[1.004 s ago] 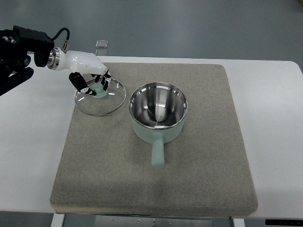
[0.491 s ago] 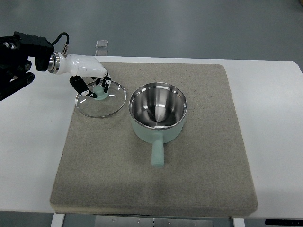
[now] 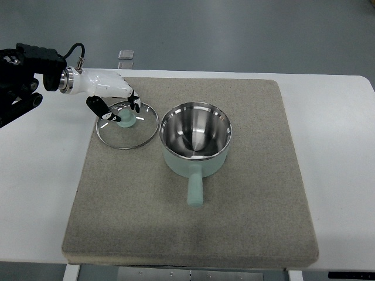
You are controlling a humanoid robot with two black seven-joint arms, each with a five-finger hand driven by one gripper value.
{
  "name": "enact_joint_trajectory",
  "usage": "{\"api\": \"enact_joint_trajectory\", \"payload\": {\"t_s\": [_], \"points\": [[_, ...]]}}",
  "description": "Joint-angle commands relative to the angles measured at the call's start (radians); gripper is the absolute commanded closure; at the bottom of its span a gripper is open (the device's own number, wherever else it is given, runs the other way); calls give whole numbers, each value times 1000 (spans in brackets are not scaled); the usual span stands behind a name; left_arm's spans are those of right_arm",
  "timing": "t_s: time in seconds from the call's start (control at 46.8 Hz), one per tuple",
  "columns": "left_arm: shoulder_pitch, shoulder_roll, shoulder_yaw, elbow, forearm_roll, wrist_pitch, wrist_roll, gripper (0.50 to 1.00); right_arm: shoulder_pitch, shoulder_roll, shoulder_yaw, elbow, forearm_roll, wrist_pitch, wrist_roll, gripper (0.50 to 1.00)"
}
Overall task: Place lid left of pot with left hand
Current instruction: 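Lower the lid onto the board beside the pot, nearer the left arm, then open the left hand and lift it off the lid knob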
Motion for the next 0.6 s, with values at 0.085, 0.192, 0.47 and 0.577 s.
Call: {"api": "enact_joint_trajectory", "payload": {"t_s": [0.085,0.192,0.47,0.577], "points": [[0,0,-7,-4,-3,4,0,733,0,0,0,0,0,0,0,579],[-4,5,-20,-10,-7,4,0,729,0,0,0,0,0,0,0,579],[-21,5,-132,5,-139,1,0,686,0,0,0,0,0,0,0,579],[-20,5,-137,24,-176,4,0,658,0,0,0,0,0,0,0,579]]}}
